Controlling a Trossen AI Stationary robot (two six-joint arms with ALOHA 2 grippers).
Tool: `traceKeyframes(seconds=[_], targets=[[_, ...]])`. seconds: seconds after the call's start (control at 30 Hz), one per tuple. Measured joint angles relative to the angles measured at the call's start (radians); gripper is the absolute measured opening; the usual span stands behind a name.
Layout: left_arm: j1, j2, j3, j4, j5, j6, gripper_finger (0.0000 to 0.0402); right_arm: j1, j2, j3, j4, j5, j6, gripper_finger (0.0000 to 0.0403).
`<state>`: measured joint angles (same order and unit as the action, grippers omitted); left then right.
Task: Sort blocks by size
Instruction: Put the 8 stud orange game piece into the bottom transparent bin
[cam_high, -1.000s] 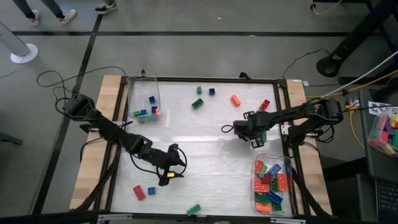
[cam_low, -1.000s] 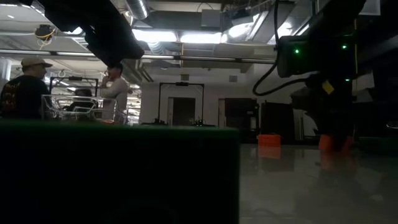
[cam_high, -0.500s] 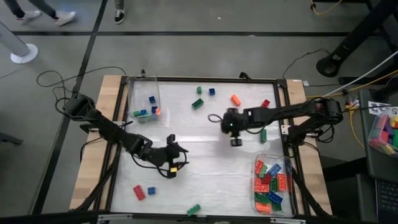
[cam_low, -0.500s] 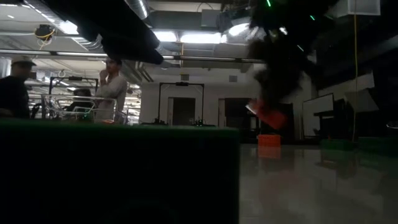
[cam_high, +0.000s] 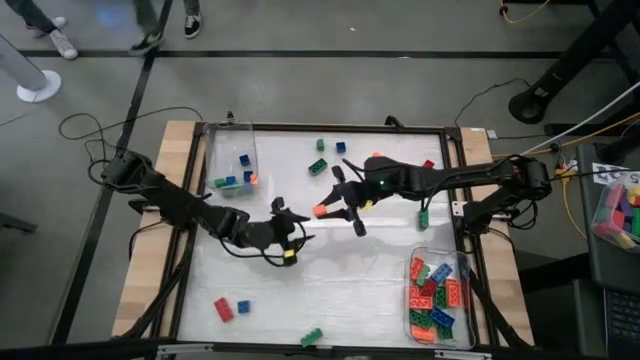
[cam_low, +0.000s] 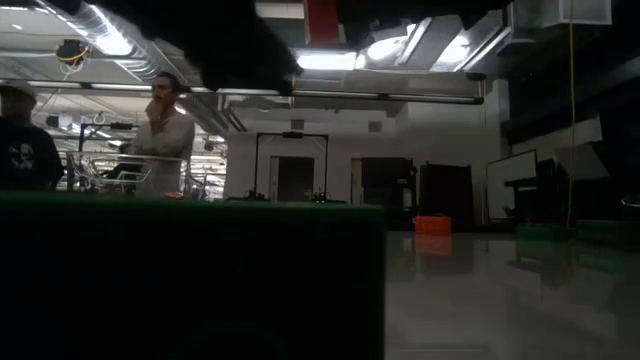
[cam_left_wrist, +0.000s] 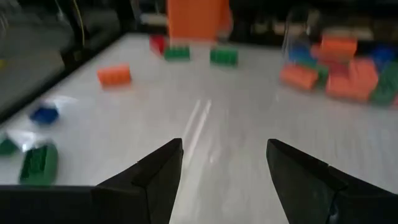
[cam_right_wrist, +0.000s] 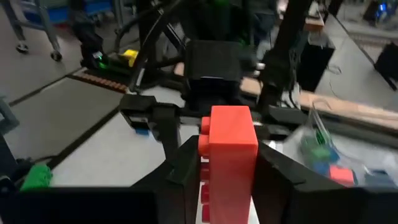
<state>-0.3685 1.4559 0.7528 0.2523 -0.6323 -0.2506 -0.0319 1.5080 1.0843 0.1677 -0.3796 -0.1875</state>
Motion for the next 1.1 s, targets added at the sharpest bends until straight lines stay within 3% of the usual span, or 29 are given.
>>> traceKeyframes(seconds=[0.3, 0.87, 0.97, 1.1], targets=[[0.063, 0.0, 0.0, 0.267, 0.0, 0.211, 0.0221, 0.0, 0.0, 0.0, 0.017, -0.007, -0.001, 0.0095], [0.115, 0.0, 0.0, 0.367, 0.049, 0.31, 0.022, 0.032, 0.0, 0.0, 0.029, 0.048, -0.005, 0.0104], [0.117, 0.0, 0.0, 0.368, 0.051, 0.31, 0.0199, 0.032, 0.0, 0.0, 0.029, 0.054, -0.005, 0.0106], [0.117, 0.0, 0.001, 0.369, 0.055, 0.303, 0.0136, 0.032, 0.0, 0.0, 0.044, 0.063, -0.005, 0.0108]])
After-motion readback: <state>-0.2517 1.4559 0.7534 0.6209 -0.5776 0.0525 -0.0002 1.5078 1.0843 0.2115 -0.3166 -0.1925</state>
